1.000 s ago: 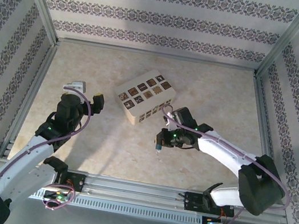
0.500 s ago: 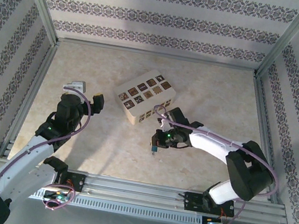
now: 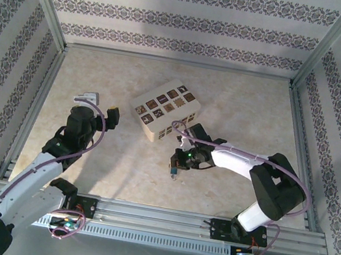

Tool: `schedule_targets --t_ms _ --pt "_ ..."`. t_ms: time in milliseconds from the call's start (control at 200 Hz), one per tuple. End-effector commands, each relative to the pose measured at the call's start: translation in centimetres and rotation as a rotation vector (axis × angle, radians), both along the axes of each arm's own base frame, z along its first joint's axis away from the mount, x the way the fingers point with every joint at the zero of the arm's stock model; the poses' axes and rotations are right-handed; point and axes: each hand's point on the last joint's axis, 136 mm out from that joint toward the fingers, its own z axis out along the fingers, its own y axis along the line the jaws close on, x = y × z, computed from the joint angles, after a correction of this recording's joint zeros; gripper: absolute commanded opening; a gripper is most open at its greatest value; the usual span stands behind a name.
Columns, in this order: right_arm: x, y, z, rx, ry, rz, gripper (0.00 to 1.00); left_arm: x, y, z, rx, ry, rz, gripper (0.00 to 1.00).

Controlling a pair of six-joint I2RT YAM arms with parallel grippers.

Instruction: Unlock the padlock with the key

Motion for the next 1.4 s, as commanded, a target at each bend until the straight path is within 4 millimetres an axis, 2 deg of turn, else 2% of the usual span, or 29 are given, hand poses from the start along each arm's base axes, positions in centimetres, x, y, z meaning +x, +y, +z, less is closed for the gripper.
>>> schedule_targets --t_ms 0,465,720,1134,1394 --pt "-0.2 0.3 -0.4 0.001 0.006 0.010 0.00 0.2 0.3 0.9 -0.022 -0.017 0.015 0.99" --pt "-0.4 -0.3 -1.3 -0.024 0.009 0.007 0.07 0.2 0.2 0.5 -0.042 -0.010 0.017 0.99" --pt "-0.5 -0.8 -1.2 -0.036 -0.004 -0.009 0.20 0.1 0.3 0.5 -0.031 -0.007 0.021 0.99" --pt "0.1 -1.6 0.6 -0.044 -0.077 -0.029 0.33 0.0 0.6 0.6 -0.016 -0.009 0.028 0.99" --pt "0.9 -2.7 1.7 -0.065 -0.153 -0.056 0.52 -0.3 0.8 -0.2 -0.027 -0.006 0.044 0.99"
